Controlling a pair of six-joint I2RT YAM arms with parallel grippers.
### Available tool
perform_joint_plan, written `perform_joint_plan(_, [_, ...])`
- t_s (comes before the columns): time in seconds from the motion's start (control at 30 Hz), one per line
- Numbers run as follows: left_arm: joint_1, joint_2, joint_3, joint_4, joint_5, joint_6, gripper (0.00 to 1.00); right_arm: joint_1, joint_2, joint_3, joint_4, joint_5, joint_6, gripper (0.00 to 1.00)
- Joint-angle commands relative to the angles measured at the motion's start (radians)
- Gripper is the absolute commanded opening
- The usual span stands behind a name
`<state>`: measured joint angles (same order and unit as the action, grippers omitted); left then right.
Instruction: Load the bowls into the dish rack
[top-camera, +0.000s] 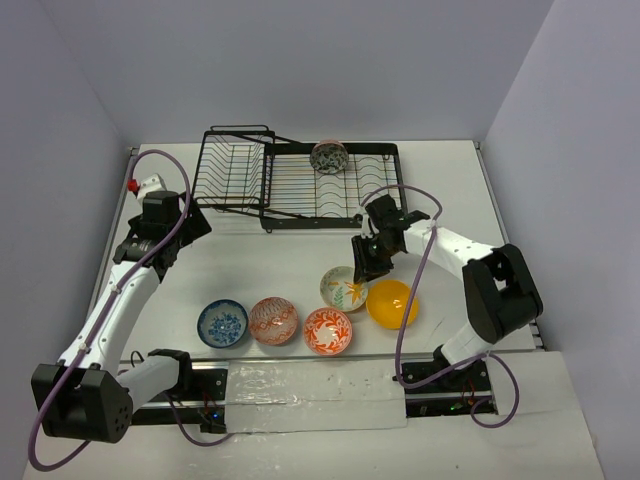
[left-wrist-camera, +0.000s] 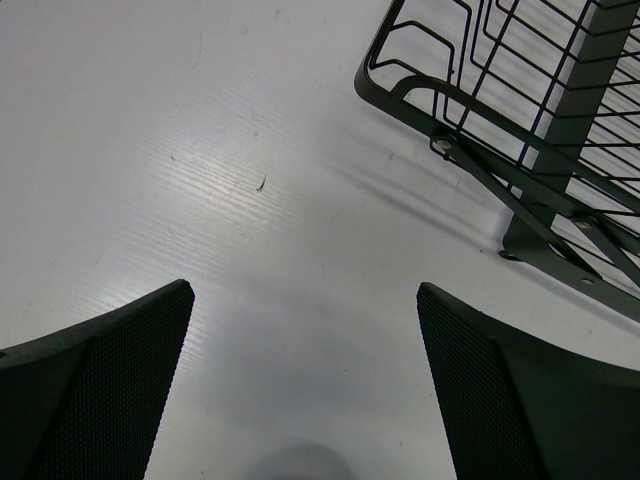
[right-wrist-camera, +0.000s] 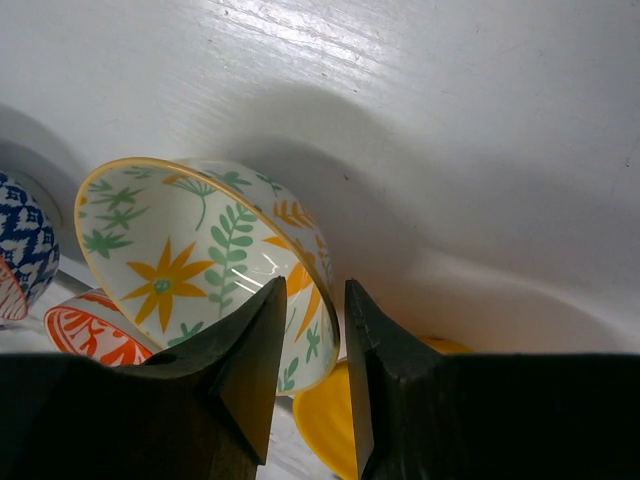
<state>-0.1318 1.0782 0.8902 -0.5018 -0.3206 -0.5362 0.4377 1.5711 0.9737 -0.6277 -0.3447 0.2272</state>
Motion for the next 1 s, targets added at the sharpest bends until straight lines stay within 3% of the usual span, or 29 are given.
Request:
perform_joint_plan(0.0, [-0.003,-0.001,0.000,0.016,-0.012,0.001,0.99,-0.005,0.021,0.019,0.014,0.009,0.003,0.37])
perform_joint_plan(0.47, [-0.003,-0.006,0.001,0.014,-0.018,0.001,0.99,-0.005,0.030,0.051,0.000,0.013,-0.002,0.24])
perform_joint_plan(0.73, [-0.003,-0.008,0.000,0.014,-0.020,-0.001,0.99,-0.005,0.032,0.102,-0.029,0.023,-0.009,0.22])
perform_joint_plan(0.97, [-0.005,-0.011,-0.002,0.016,-0.018,0.001,0.99,-0.004,0.046,0.125,-0.041,0.013,-0.017,0.05])
